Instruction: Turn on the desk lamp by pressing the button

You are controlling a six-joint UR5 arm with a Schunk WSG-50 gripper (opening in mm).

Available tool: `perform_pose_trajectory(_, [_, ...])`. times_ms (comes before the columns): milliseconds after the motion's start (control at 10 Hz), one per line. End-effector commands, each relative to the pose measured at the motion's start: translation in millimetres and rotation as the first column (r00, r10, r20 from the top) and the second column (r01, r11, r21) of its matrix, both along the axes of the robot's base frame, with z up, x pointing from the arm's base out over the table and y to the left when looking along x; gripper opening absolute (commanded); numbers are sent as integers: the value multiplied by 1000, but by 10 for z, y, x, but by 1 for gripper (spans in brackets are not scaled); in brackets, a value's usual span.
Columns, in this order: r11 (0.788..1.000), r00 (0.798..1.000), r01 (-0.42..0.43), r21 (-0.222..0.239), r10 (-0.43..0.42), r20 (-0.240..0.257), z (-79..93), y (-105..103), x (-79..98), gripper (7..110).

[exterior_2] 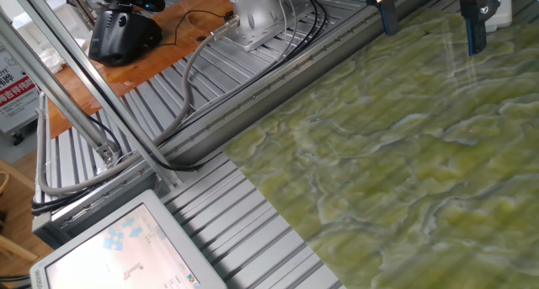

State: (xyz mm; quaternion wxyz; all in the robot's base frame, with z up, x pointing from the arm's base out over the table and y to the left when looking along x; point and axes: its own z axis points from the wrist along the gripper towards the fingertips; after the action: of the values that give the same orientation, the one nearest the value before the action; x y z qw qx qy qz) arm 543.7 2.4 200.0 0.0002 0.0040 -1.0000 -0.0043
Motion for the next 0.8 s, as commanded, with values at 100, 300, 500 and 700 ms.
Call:
perform_pose_trajectory(100, [994, 976, -101, -44, 108, 188, 45, -39, 477, 7])
perform_pose_trajectory(300, [994, 976, -100, -44, 106, 188, 43, -40, 477, 7])
perform_pose_trajectory(500, [994, 976, -100, -44, 106, 188, 44, -40, 477, 7])
perform_pose_trajectory(700, [994, 977, -100, -42, 106, 187, 44, -36, 473, 7])
